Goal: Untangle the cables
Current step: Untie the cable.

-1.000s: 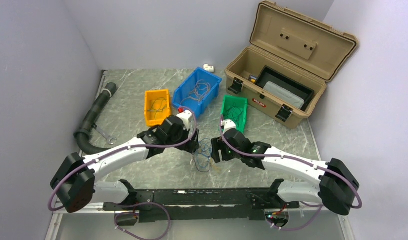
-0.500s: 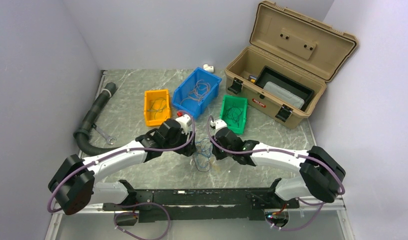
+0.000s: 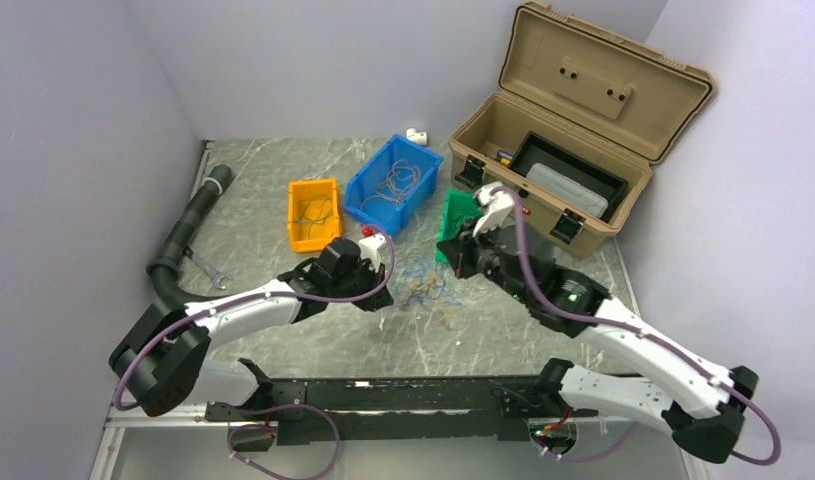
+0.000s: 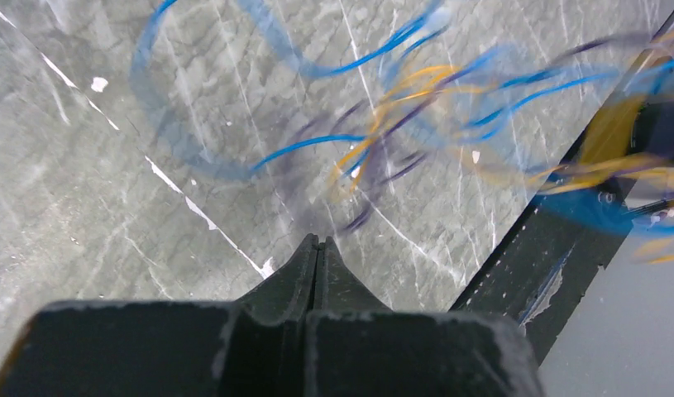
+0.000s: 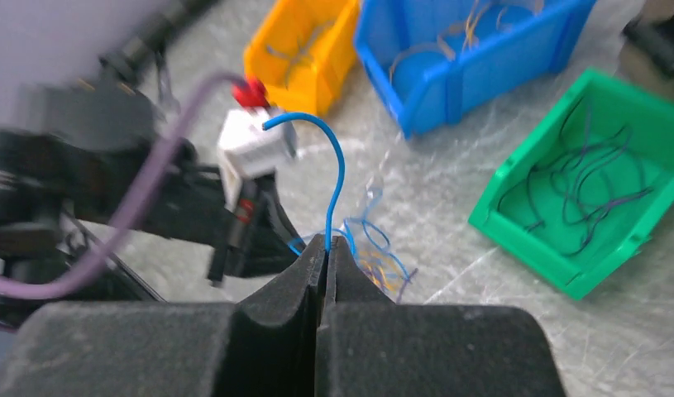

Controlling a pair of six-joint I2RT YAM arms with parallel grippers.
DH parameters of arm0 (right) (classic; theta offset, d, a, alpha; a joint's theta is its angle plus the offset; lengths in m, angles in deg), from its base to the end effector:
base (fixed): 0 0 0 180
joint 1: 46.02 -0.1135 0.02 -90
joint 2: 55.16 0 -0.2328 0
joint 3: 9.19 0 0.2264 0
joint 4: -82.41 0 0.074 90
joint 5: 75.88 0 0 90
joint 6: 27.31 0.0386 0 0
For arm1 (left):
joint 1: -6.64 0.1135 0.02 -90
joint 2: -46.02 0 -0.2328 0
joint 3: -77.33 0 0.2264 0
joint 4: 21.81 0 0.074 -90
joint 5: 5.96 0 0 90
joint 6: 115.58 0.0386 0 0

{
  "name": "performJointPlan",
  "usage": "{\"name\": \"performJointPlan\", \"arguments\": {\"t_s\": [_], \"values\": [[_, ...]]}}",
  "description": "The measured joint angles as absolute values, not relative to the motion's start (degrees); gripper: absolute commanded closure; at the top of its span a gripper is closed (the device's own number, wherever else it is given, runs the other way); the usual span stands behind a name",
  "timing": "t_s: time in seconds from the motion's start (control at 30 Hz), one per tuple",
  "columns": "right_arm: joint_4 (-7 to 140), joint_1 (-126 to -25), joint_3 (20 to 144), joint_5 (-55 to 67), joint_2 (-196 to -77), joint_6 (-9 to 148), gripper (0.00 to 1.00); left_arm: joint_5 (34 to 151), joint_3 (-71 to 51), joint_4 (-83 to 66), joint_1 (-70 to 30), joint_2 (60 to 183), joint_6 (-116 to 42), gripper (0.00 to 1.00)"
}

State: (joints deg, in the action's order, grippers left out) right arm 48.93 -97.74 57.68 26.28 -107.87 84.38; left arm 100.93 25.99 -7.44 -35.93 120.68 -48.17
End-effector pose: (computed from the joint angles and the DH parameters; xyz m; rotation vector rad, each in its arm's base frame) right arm 0.1327 0.1550 0.3171 -0.3631 1.9224 0.6602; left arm 0.1795 -0.1802 0.1806 0.5791 2.2954 -0.9197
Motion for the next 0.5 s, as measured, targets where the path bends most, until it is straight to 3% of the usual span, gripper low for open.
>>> {"name": "performJointPlan", "arguments": {"t_s": [0.2, 0.23, 0.3, 0.4, 0.5], "values": [[43.01, -97.70, 70.56, 29.76, -103.93, 83.26, 1.00, 101.76, 25.99, -7.72, -35.93, 121.92, -48.17, 1.00], [42.33, -97.70, 72.37, 30.30, -103.49, 83.02, 1.00, 101.78, 25.99, -7.74, -35.93, 121.92, -48.17, 0.95], [41.35, -97.68, 75.39, 30.89, -102.69, 82.48, 1.00, 101.76, 26.08, -7.81, -35.93, 121.66, -48.17, 0.74], [40.10, -97.68, 77.94, 31.61, -102.27, 81.91, 1.00, 102.87, 27.43, -9.12, -35.93, 118.73, -47.54, 0.31], [39.25, -97.68, 79.12, 31.94, -102.16, 81.58, 1.00, 104.77, 28.22, -10.98, -36.52, 113.51, -46.73, 0.24]]}}
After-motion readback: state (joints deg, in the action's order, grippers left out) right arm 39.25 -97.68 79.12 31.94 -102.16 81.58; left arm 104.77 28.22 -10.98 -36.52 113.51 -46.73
